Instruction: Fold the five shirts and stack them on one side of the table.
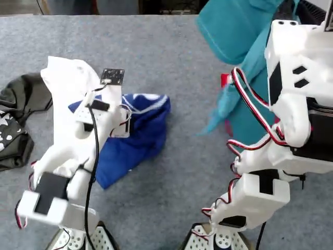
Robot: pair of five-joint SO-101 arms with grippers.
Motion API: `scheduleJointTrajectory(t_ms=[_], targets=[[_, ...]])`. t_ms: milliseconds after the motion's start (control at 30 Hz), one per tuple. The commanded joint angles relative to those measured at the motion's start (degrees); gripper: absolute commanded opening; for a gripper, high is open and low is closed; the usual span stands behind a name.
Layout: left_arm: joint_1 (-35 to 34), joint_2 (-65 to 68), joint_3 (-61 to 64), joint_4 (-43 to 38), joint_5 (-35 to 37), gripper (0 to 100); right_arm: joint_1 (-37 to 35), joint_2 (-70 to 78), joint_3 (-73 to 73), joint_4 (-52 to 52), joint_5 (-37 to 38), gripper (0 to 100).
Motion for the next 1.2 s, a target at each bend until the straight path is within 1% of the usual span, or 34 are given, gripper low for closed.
scheduleJointTrajectory(t_ms=[0, 67, 133, 300, 433, 533, 600, 733, 767, 800, 867, 933, 967, 1033, 1100, 1167], targets=[[-3.47, 1.41, -5.76, 1.85, -4.66, 5, 0.88, -2.15, -1.19, 0.26, -0.44, 1.3], [-7.43, 1.32, -8.04, 2.2, -6.59, 2, 0.88, -2.15, -1.27, 0.26, -0.44, 1.3], [-13.32, 0.79, -11.38, 2.9, -8.18, 3, 0.88, -2.77, -1.1, 0.26, -0.53, 1.3], [-31.25, -3.78, -24.84, 7.12, -8.7, 3, 0.88, -3.56, -1.1, 0.26, -0.53, 1.3], [-44.79, -7.03, -35.56, 7.56, -8.35, 3, 0.62, -3.56, 0.92, 0.26, -0.62, 1.3], [-52.0, -6.68, -40.57, 7.47, -8.53, 3, 0.44, -3.82, 4.62, 0.26, -0.62, 1.3], [-54.81, -5.71, -41.63, 7.56, -8.62, 3, 0.44, -3.82, 6.73, 0.26, -0.7, 1.3], [-56.04, -2.37, -40.84, 7.91, -8.7, 3, -0.7, -3.82, 8.75, 0.26, -0.7, 1.3], [-55.87, -1.67, -40.31, 7.91, -8.7, 5, -1.05, -3.82, 9.01, 0.26, -0.7, 1.3], [-55.78, -1.14, -39.87, 8.09, -8.62, 8, -1.14, -3.82, 9.19, 0.26, -0.7, 1.3], [-55.25, -0.62, -39.78, 10.29, -7.82, 18, -1.14, -3.82, 9.19, 0.26, -0.7, 1.3], [-52.88, -0.79, -40.4, 13.8, -4.66, 26, -1.14, -3.82, 9.27, 0.26, -0.7, 1.3], [-51.38, -1.23, -41.1, 15.91, -2.9, 28, -1.14, -3.82, 9.27, 0.26, -0.7, 1.3], [-46.29, -2.81, -43.3, 20.75, -1.23, 27, -1.14, -3.82, 9.27, 0.26, -0.7, 1.3], [-39.87, -4.4, -44.18, 24.88, -0.97, 28, -1.14, -3.82, 9.27, 0.26, -0.7, 1.3], [-32.31, -5.19, -44.18, 27.08, -0.97, 27, -1.14, -3.82, 9.27, 0.26, -1.58, 1.3]])
